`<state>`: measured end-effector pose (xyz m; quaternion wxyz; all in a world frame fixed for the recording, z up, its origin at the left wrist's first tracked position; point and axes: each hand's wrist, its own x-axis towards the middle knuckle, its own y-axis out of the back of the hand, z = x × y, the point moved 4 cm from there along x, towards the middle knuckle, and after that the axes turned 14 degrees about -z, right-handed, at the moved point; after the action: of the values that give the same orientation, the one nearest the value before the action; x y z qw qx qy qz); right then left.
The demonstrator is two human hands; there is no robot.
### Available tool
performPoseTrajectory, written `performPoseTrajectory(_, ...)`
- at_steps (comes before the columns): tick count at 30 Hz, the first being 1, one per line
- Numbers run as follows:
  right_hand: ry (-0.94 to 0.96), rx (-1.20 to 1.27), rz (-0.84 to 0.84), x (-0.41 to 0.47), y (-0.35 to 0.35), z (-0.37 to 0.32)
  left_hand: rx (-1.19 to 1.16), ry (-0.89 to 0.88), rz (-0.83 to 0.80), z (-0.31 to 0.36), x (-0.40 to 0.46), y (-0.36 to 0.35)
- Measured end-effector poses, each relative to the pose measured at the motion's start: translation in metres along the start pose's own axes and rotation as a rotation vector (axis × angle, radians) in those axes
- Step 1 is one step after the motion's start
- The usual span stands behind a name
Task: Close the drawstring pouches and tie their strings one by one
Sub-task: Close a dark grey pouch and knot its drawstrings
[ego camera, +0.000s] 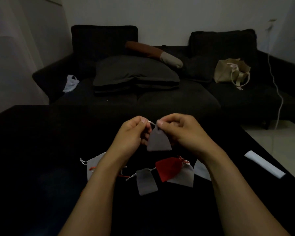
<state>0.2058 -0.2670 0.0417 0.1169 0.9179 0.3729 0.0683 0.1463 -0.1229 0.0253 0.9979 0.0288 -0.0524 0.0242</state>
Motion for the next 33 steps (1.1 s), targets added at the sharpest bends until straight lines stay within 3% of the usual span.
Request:
performPoseTrajectory(3,-0.014,-0.192,-0.093,0.0,-0.002,0.001,0.007,0.01,-0.013,-0.001,0.001,-0.001)
performPoseTrajectory(6,0.002,-0.272,-0.084,0.001,-0.001,0.004,0.021,0.009,0.0,-0.004,0.004,-0.001)
performPoseTrajectory(13,0.042,-0.32,-0.007,0.001,-0.005,0.001,0.509,-0.112,0.007,-0.005,-0.002,0.0)
performPoseTrajectory(17,0.066,-0.378,0.064,0.001,-0.005,0.0,0.517,-0.12,-0.028,-0.001,-0.006,0.002)
performPoseTrajectory(23,0.031,-0.453,0.018,0.0,-0.004,0.001,0.596,-0.119,-0.023,-0.007,-0.004,0.008)
performPoseTrajectory(27,0.02,-0.54,0.054,0.0,-0.003,0.002,0.565,-0.126,-0.005,-0.008,-0.003,0.008)
performPoseTrajectory(33,0.035,-0.526,-0.035,0.003,-0.007,0.005,0.427,-0.111,-0.061,-0.009,-0.002,0.005)
